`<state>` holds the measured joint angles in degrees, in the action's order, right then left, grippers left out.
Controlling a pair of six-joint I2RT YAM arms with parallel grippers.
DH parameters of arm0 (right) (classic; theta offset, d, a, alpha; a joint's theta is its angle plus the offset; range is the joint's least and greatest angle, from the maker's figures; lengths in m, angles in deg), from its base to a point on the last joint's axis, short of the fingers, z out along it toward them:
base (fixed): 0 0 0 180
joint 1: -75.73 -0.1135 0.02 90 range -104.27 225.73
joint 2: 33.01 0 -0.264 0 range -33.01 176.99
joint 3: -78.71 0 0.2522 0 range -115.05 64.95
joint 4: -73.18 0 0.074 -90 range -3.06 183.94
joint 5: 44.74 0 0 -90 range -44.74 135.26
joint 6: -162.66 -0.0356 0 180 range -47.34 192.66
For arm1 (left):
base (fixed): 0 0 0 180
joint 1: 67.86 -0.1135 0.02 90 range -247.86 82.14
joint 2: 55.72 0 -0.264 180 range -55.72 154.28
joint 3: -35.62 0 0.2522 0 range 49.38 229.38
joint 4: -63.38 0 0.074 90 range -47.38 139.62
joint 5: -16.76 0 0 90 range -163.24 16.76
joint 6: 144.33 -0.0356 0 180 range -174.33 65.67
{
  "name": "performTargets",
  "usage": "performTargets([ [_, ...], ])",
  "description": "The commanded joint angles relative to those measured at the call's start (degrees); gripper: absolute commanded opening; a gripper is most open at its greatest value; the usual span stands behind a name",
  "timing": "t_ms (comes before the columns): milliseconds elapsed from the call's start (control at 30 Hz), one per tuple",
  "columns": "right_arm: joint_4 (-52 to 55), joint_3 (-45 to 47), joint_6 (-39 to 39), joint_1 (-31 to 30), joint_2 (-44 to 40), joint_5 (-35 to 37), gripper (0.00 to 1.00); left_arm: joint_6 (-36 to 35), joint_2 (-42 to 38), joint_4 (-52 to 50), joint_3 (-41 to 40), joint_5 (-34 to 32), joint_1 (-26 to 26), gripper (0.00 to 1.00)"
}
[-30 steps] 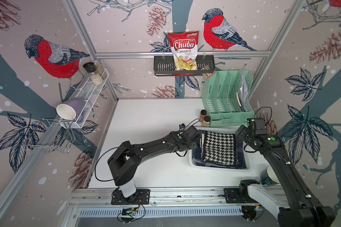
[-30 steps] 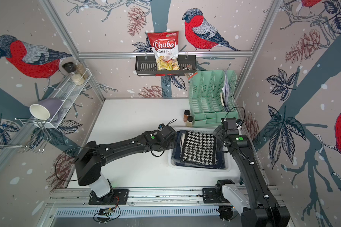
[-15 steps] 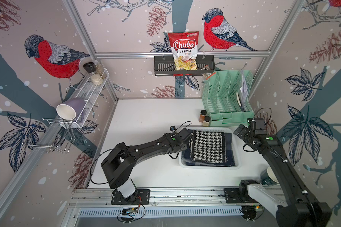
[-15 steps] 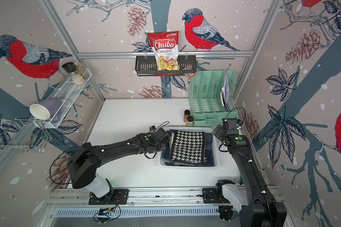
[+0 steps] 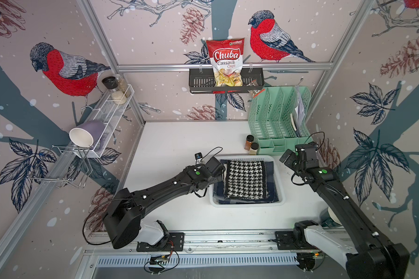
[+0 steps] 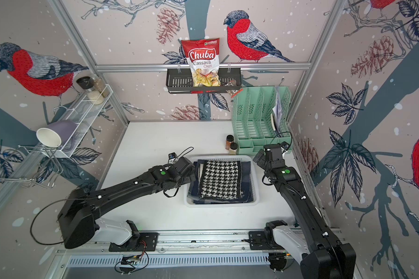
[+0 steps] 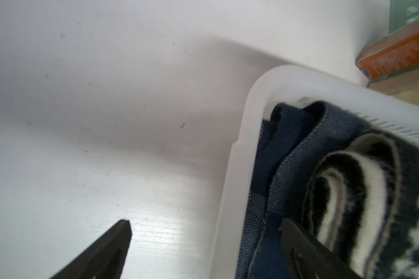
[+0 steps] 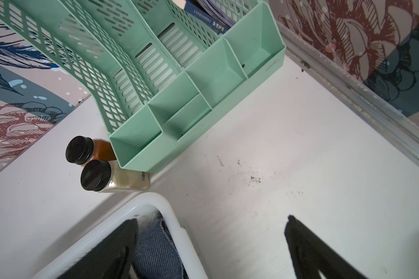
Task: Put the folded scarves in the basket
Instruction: Reset both arms
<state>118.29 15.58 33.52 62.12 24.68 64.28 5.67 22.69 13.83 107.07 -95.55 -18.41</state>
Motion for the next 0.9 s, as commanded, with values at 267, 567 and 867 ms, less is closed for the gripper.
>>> performTargets([
  [267, -16.6, 1.8, 2.7, 10.4, 7.3, 7.6, 1.00, -8.0, -9.2, -4.5, 4.4, -18.1, -5.8, 0.94],
  [567, -48.3, 16.8, 16.3, 9.3, 13.8, 12.5, 1.00, -7.6, -7.2, -1.0, -1.5, -33.1, -16.2, 0.79],
  [867, -82.0, 32.2, 26.7, 8.1, 19.0, 13.6, 1.00, -13.1, -7.3, 10.6, -9.7, -38.2, -24.1, 0.97],
])
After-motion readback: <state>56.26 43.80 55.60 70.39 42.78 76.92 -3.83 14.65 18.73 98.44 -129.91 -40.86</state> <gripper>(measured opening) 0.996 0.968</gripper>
